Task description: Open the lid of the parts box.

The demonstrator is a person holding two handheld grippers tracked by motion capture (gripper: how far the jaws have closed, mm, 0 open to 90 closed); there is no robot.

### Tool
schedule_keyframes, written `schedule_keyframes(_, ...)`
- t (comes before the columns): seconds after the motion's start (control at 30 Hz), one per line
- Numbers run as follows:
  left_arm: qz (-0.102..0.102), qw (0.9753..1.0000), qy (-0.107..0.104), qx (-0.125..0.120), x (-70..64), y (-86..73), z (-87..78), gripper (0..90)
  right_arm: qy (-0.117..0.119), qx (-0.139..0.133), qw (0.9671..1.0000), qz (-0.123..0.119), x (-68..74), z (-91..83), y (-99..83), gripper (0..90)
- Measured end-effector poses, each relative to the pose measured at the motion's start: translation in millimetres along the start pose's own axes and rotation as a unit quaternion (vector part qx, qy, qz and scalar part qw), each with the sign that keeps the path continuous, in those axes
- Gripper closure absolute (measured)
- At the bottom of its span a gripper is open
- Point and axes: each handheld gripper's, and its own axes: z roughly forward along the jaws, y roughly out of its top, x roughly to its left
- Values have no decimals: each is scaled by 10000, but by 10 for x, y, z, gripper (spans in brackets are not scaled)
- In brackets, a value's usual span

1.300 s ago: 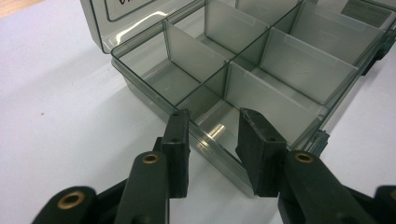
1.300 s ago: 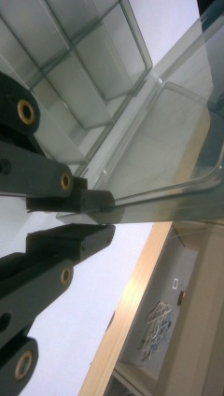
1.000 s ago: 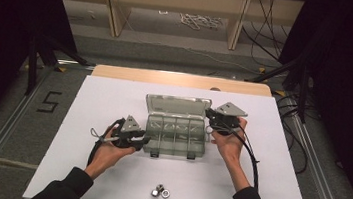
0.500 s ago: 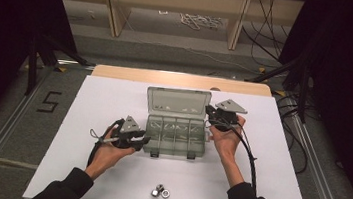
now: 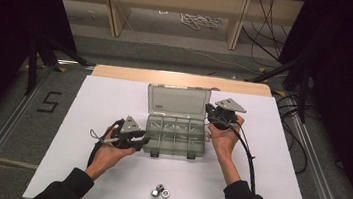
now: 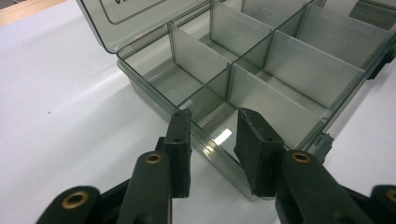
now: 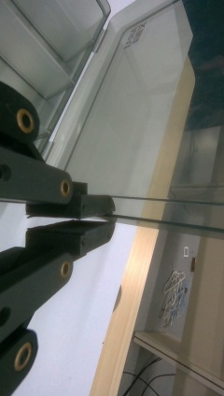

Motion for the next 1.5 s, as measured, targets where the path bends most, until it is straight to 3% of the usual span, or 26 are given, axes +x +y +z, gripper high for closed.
schedule_keyframes(0.13,-77,10000,14,6,-12,-5,-1,659,-83,11,9999,57,5,18,5,863)
schedule_keyframes(0.17,-2,10000,13,11,-4,-2,-3,659,-59,-11,10000,75,-1,25,5,863)
schedule_keyframes(0.2,-80,10000,24,21,-16,-1,-1,659,-64,21,10000,46,-14,29,9,865)
schedule_keyframes(0.33,15,10000,-20,40,4,-2,-8,659,-109,-4,9999,80,-12,60,19,865)
schedule_keyframes(0.43,-61,10000,19,6,-11,-5,-1,659,-153,57,9998,80,-17,56,25,865)
schedule_keyframes(0.5,12,10000,1,44,-1,-5,-11,659,-111,98,9998,126,-14,60,30,865)
schedule_keyframes(0.6,-96,9999,32,9,-18,-4,0,659,-103,47,9999,123,-21,78,30,865)
schedule_keyframes(0.7,13,10000,-33,68,4,0,-12,659,-66,57,9998,170,-37,90,35,867)
schedule_keyframes(0.8,-89,10000,31,17,-17,-2,0,658,-84,60,9998,181,-35,94,37,867)
schedule_keyframes(0.9,-24,10000,31,18,-9,1,-3,659,-21,124,9996,268,-28,93,43,867)
schedule_keyframes(0.93,-110,9999,47,2,-21,-2,3,659,-21,124,9996,268,-28,93,43,867)
schedule_keyframes(1.0,10,10000,2,67,-10,2,-9,658,-42,144,9996,251,-28,93,50,867)
schedule_keyframes(1.5,28,10000,38,29,-14,4,-1,656,-139,310,9988,364,-49,167,102,868)
